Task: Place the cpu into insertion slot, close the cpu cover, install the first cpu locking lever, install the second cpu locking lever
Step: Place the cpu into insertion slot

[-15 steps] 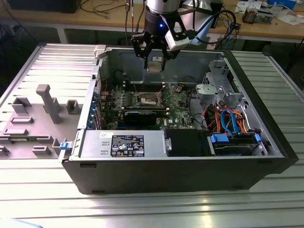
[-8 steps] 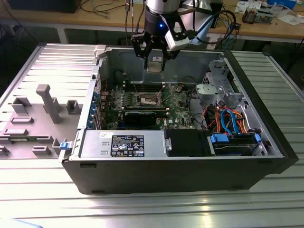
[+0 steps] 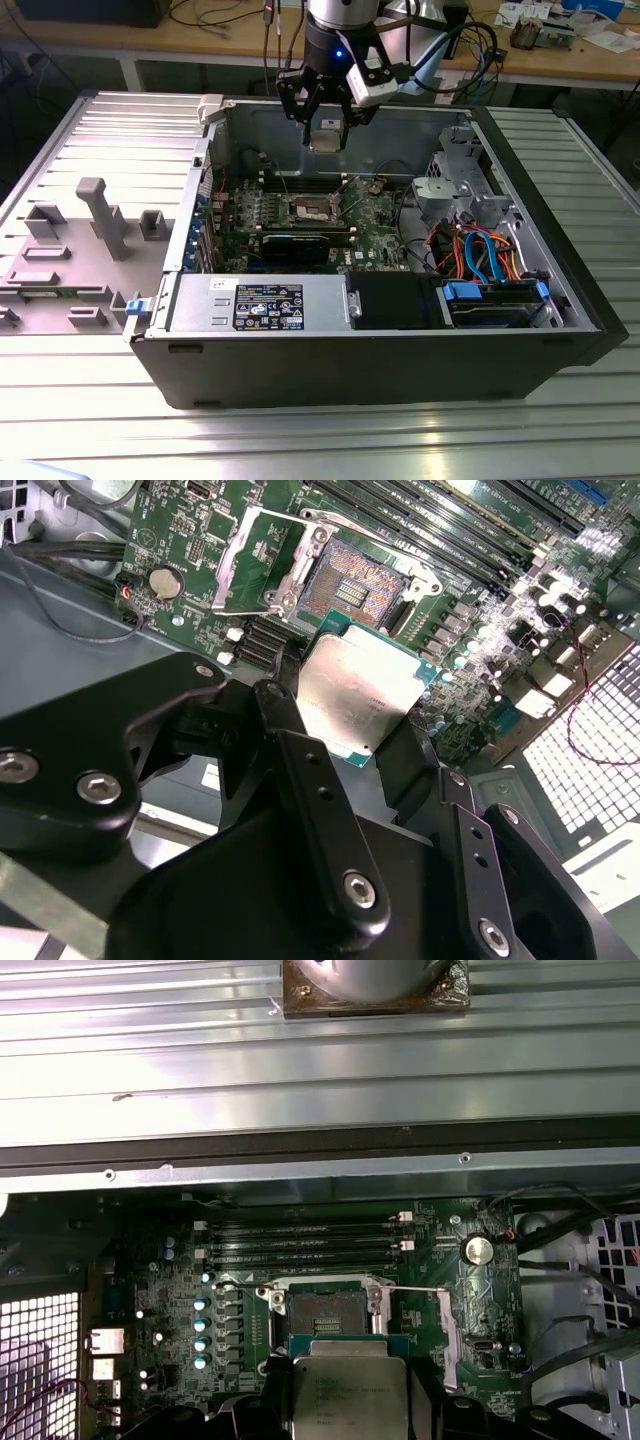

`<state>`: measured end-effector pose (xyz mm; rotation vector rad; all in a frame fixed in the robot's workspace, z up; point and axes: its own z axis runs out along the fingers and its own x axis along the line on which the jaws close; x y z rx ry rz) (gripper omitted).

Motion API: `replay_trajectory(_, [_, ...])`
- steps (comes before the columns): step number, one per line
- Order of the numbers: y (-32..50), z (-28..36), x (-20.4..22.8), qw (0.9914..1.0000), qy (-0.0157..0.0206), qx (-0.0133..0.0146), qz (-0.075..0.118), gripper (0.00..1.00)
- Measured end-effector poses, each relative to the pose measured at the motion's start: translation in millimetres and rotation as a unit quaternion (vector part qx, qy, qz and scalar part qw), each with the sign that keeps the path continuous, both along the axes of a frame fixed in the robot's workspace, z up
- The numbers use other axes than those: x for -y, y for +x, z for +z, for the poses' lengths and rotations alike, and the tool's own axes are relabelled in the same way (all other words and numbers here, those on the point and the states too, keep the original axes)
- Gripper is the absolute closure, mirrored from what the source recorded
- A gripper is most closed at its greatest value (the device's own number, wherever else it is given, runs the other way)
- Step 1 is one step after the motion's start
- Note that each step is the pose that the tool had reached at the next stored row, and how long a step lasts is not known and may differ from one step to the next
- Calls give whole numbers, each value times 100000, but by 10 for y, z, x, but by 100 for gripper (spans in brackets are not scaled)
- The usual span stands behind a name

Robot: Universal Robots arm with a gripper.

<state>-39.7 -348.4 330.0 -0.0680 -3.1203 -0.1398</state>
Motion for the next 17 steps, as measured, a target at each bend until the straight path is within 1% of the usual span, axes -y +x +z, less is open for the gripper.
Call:
replay_trajectory(10, [-3, -1, 2, 99999, -26, -2, -406, 45])
replay_trajectory(17, [-3, -1, 2, 99988, -30, -4, -1569, 45])
